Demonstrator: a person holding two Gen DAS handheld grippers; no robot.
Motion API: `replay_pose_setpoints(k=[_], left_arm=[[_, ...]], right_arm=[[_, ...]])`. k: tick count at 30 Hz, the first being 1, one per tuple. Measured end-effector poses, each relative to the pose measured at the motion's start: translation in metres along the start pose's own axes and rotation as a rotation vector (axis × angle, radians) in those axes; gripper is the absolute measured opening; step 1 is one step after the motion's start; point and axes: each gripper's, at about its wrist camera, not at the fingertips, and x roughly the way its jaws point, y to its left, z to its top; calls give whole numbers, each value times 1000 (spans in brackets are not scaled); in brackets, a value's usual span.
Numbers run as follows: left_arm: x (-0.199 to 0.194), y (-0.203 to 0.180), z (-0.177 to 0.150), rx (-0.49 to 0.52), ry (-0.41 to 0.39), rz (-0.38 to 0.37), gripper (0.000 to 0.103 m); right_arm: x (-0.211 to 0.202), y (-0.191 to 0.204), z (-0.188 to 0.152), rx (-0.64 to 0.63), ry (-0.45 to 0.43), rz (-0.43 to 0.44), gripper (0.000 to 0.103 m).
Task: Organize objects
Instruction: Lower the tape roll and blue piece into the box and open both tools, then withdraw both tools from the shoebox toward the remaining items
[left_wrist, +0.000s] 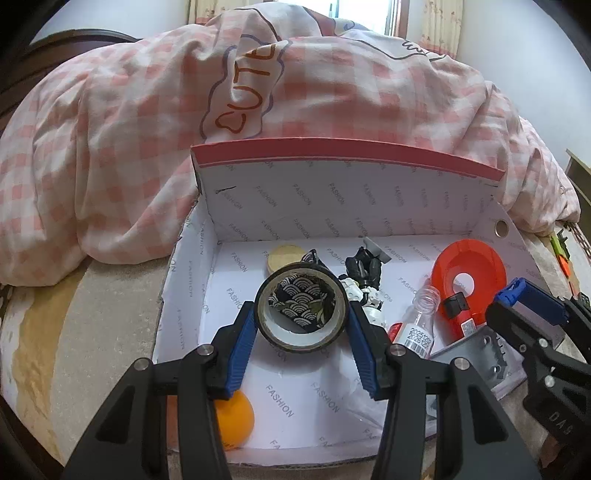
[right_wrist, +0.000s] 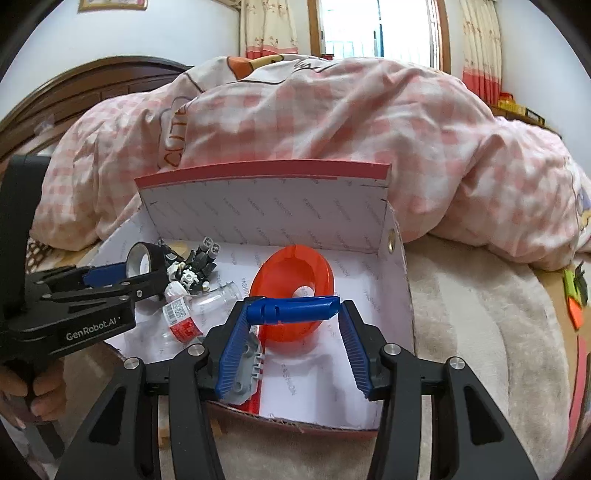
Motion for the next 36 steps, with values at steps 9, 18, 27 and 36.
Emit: replay_pose_setpoints(k=[9, 18, 27, 36], left_arm=[[1, -3, -1, 5, 6, 9, 49], [-8, -6, -3, 2, -11, 5, 52], [-24, -13, -7, 12, -41, -11, 63], [-36, -13, -9, 15, -51, -30, 63]], right_arm=[[2, 1, 0, -5, -2, -8, 51], [4, 3, 0, -16, -7, -9, 63], [-7, 2, -1, 19, -42, 10, 68], [-24, -1, -6, 36, -50, 24, 68]])
